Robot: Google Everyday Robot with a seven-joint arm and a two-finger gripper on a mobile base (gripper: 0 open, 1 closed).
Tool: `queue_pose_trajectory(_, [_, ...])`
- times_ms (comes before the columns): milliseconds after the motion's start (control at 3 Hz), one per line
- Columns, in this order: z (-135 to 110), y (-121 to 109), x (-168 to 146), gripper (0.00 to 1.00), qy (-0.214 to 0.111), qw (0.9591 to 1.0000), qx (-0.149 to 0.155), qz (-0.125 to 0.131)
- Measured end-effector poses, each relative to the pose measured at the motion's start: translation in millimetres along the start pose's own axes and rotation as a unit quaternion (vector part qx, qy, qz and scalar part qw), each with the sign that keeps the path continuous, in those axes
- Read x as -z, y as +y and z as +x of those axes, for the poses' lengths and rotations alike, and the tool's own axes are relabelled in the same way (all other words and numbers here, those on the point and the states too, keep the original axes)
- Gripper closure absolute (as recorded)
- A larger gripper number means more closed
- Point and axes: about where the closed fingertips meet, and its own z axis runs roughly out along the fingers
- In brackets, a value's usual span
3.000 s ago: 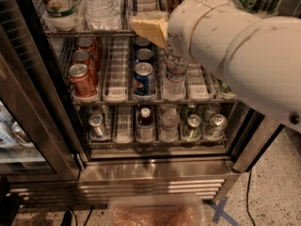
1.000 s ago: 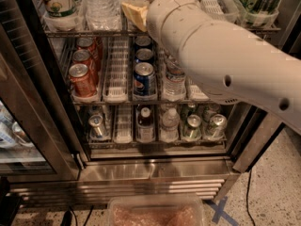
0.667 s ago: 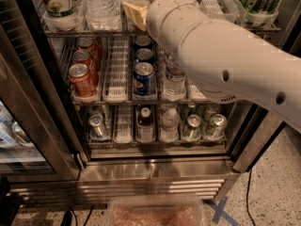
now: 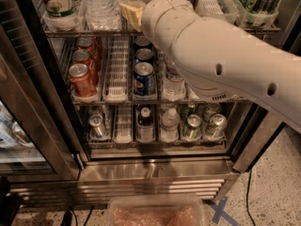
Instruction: Pick blue plastic bottle from top shelf of fridge
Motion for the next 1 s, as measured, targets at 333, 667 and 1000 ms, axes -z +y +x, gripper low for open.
queue_pose_trajectory(333, [0.1,3.3,-5.0,0.47,0.001,1.0,-0.004,0.001])
queue_pose_trajectory(667, [-2.0,4.6,-9.3,0.71,0.0,1.0,-0.008,0.001])
queue_pose_trajectory(1000, [-2.0,4.6,-9.3,0.94,0.0,1.0,-0.008,0.001])
